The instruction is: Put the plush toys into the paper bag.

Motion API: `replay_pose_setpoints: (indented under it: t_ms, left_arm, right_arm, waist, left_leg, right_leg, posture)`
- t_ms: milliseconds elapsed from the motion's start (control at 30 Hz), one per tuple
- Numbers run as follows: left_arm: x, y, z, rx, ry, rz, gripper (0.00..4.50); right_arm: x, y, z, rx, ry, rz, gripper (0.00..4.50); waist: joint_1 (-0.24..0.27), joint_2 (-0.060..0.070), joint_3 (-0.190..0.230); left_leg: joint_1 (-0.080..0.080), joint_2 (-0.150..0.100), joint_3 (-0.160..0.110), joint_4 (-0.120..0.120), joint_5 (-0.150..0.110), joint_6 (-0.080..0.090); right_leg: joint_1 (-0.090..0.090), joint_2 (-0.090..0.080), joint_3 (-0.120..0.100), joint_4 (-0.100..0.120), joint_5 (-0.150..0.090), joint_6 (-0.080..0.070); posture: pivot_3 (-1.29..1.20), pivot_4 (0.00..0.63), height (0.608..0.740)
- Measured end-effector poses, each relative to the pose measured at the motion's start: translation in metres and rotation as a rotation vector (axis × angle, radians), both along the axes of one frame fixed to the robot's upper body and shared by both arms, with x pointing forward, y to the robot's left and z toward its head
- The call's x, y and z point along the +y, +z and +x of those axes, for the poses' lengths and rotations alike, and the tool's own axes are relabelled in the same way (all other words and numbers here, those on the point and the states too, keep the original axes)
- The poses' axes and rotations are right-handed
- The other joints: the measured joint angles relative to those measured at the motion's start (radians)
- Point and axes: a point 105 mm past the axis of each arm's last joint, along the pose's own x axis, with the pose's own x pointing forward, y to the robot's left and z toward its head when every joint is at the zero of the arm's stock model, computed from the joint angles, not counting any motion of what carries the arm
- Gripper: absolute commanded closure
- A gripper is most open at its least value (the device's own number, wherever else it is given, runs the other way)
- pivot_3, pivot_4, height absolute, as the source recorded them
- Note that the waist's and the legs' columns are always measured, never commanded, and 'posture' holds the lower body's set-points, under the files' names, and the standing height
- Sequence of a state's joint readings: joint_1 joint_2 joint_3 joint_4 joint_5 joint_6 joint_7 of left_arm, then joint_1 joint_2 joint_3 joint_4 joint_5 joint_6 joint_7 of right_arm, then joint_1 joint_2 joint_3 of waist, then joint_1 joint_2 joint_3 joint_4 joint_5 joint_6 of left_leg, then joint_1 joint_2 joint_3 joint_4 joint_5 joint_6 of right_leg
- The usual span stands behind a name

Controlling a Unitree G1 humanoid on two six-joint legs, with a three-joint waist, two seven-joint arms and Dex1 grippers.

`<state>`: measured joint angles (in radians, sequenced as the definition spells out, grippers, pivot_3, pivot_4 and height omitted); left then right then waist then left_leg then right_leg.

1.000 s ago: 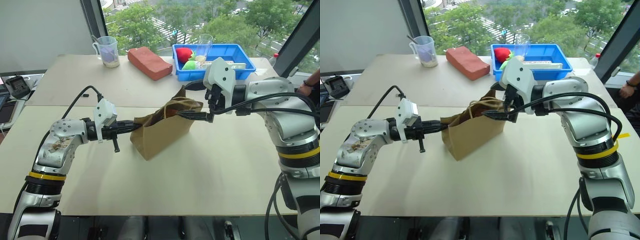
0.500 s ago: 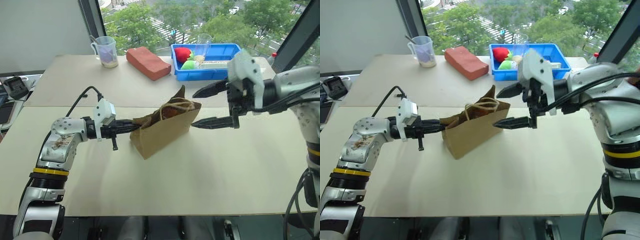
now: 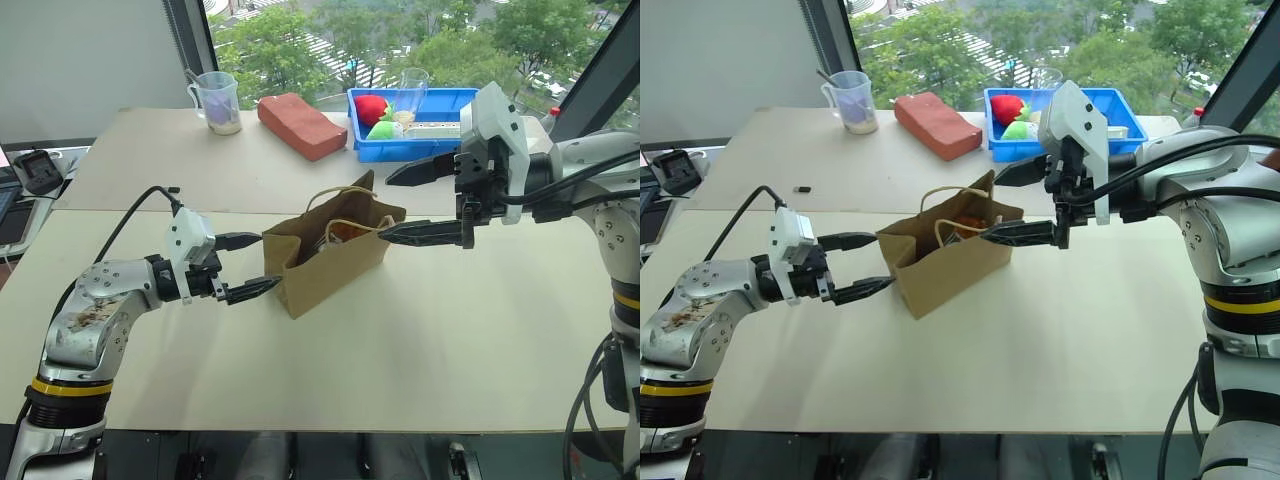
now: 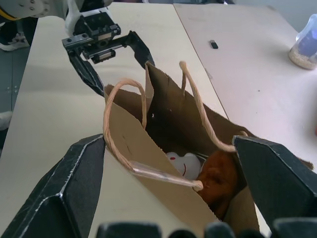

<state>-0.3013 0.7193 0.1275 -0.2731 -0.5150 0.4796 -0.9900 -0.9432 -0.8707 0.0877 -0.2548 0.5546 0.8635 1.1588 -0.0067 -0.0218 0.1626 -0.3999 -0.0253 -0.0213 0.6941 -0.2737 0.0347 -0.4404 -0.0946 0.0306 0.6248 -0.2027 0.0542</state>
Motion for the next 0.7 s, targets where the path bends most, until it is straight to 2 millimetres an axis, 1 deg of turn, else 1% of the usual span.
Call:
replay_pose_setpoints:
  t_ms: [100,267,533,700]
  left_arm:
    - [0.001,-0.001,-0.003,0.016,0.042,-0.018,0.06]
    - [-0.010,-0.009,-0.012,0.048,0.045,-0.067,0.06]
    - [-0.011,-0.007,-0.001,0.007,0.129,-0.110,0.06]
    - [-0.014,-0.010,0.002,-0.013,0.136,-0.111,0.06]
  right_arm:
    - [0.003,0.000,0.000,0.001,0.007,0.012,0.00]
    - [0.005,0.000,-0.001,0.005,0.016,0.020,0.00]
    - [0.008,0.004,-0.003,-0.018,0.024,0.018,0.00]
    - [0.008,0.004,-0.003,-0.018,0.023,0.016,0.00]
  waist:
    - [0.001,0.000,0.000]
    - [0.002,0.000,0.000]
    - [0.004,0.000,0.000]
    - [0.006,0.000,0.000]
  left_leg:
    - [0.001,-0.001,0.000,0.000,0.000,0.000]
    - [0.001,-0.001,0.000,0.000,0.000,0.000]
    - [0.001,-0.001,0.000,0.000,0.000,0.000]
    - [0.001,-0.001,0.000,0.000,0.000,0.000]
  right_leg:
    - [0.000,-0.001,0.000,0.000,0.000,0.000]
    - [0.000,-0.001,0.000,0.001,0.000,0.000]
    - [0.000,-0.001,0.000,0.000,0.000,0.000]
    - [0.000,-0.001,0.000,0.000,0.000,0.000]
  posture:
    - [0.00,0.150,0.740]
    - [0.00,0.150,0.740]
    - [0.00,0.150,0.740]
    - [0.00,0.150,0.740]
